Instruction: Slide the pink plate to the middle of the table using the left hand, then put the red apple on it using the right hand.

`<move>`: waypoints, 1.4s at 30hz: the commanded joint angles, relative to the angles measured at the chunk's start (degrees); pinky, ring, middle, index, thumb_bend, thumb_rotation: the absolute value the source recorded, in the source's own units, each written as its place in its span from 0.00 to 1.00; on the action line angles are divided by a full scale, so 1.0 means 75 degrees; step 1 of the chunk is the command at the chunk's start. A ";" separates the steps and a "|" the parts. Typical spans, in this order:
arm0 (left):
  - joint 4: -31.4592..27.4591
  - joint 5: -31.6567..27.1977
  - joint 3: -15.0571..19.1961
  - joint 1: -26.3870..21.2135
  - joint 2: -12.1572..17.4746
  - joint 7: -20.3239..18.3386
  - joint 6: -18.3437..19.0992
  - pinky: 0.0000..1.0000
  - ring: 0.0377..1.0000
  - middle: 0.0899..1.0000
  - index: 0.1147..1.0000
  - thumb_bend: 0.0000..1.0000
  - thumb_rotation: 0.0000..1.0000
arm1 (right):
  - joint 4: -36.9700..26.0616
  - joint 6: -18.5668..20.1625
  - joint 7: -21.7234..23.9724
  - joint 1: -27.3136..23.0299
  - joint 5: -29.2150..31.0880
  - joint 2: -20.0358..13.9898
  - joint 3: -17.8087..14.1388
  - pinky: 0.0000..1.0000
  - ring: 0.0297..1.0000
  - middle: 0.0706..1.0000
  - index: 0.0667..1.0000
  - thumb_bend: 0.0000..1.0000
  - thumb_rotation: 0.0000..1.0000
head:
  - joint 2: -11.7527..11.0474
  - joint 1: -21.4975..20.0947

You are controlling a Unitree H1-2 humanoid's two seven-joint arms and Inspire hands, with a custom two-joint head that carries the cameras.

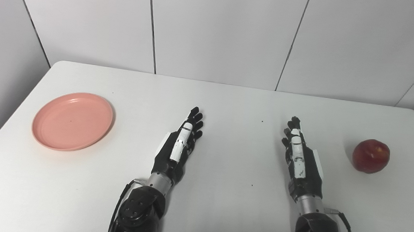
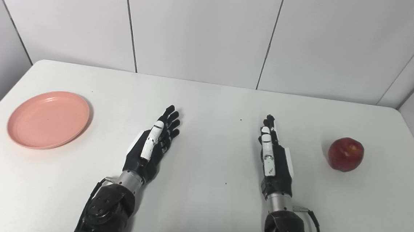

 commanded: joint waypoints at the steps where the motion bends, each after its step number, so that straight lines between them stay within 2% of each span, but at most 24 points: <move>1: -0.0039 -0.0016 -0.0004 0.0026 0.0018 -0.0007 -0.0033 1.00 1.00 1.00 1.00 0.39 1.00 | -0.0265 -0.0066 0.0024 -0.0153 0.0036 0.0045 -0.0010 1.00 1.00 1.00 1.00 0.20 1.00 | -0.0004 0.0002; 20: 0.0011 -0.0012 -0.0005 -0.0008 0.0070 -0.0050 -0.0068 1.00 1.00 1.00 1.00 0.39 1.00 | -0.0219 -0.0071 0.0064 -0.0172 0.0002 0.0007 0.0051 1.00 1.00 1.00 1.00 0.22 1.00 | -0.0086 -0.0031; 30: 0.0231 0.0098 -0.0127 -0.0027 -0.0024 0.0003 -0.0247 1.00 1.00 1.00 1.00 0.39 1.00 | -0.0132 -0.0155 0.0212 -0.0102 0.0198 -0.0121 -0.0033 1.00 1.00 1.00 1.00 0.20 1.00 | -0.0369 0.0660; 31: 0.0286 0.0122 -0.0156 -0.0041 -0.0047 0.0010 -0.0286 1.00 1.00 1.00 1.00 0.39 1.00 | -0.0112 -0.0185 0.0251 -0.0096 0.0223 -0.0162 -0.0049 1.00 1.00 1.00 1.00 0.19 1.00 | -0.0467 0.0919; 37: 0.0645 0.0229 -0.0287 -0.0114 -0.0150 0.0047 -0.0506 1.00 1.00 1.00 1.00 0.38 1.00 | 0.0035 -0.0369 0.0419 -0.0056 0.0375 -0.0348 -0.0113 1.00 1.00 1.00 1.00 0.19 1.00 | -0.0712 0.1413; 42: 0.0912 0.0341 -0.0315 -0.0194 -0.0219 0.0097 -0.0692 1.00 1.00 1.00 0.99 0.37 1.00 | 0.0179 -0.0470 0.0531 -0.0071 0.0436 -0.0425 -0.0152 1.00 1.00 1.00 1.00 0.19 1.00 | -0.0815 0.1512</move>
